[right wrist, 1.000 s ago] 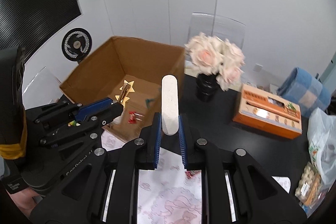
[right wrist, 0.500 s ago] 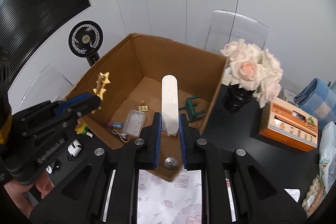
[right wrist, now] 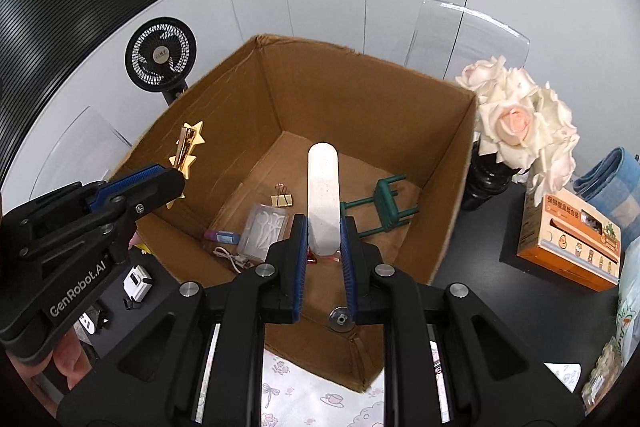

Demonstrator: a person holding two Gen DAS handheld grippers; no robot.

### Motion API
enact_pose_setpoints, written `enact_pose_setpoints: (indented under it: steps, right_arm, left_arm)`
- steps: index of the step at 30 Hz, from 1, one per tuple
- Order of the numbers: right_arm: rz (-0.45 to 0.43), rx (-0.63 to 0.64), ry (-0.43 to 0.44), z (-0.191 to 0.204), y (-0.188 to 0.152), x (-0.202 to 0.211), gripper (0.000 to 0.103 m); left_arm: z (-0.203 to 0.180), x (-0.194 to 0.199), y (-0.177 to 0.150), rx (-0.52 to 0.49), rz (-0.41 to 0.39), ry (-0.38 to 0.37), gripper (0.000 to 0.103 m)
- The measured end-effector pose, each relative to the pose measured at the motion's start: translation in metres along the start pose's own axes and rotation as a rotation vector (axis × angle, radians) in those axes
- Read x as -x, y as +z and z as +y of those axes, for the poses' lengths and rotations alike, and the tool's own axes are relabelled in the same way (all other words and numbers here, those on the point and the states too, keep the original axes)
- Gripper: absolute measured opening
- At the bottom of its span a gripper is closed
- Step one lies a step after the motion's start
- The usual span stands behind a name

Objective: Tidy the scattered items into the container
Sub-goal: 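Carry the star clip and wooden stick with both grippers over the box, then open both grippers to drop the star clip and stick into the box, then move both grippers back over the mat toward the remaining items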

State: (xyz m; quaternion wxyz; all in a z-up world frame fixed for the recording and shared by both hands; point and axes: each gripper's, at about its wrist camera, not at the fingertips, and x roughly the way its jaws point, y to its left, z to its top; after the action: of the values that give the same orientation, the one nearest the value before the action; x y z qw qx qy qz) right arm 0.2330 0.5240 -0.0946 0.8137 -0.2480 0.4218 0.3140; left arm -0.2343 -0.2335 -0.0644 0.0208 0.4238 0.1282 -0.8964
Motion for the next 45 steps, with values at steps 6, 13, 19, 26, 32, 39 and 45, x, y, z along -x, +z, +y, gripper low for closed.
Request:
enact_pose_setpoints:
  steps: [6,13,19,26,32,39,45]
  right_arm:
    - [0.013,-0.005,0.000,-0.002,-0.001,-0.008,0.016]
    - [0.024,-0.004,0.003,-0.003,-0.003,-0.010,0.017]
    - [-0.003,-0.035,-0.040,-0.011,-0.007,-0.001,0.073]
    - [-0.026,-0.054,-0.057,-0.026,-0.011,0.016,0.096]
    - [-0.040,-0.051,-0.073,-0.031,-0.019,0.030,0.097]
    - [-0.059,-0.084,-0.088,-0.056,-0.043,0.051,0.098]
    - [-0.054,-0.124,-0.132,-0.098,-0.078,0.068,0.098]
  left_arm:
    - [0.000,-0.007,0.001,0.002,0.021,-0.004,0.014]
    - [0.001,-0.013,0.001,-0.002,0.048,0.005,0.015]
    - [0.004,-0.014,0.001,0.002,0.061,0.041,0.060]
    - [0.013,-0.005,0.001,0.019,0.050,0.063,0.097]
    - [0.005,0.001,-0.002,-0.006,0.036,0.062,0.100]
    - [-0.019,0.007,-0.013,-0.051,0.020,0.054,0.100]
    - [-0.045,0.012,-0.025,-0.078,0.003,0.026,0.100]
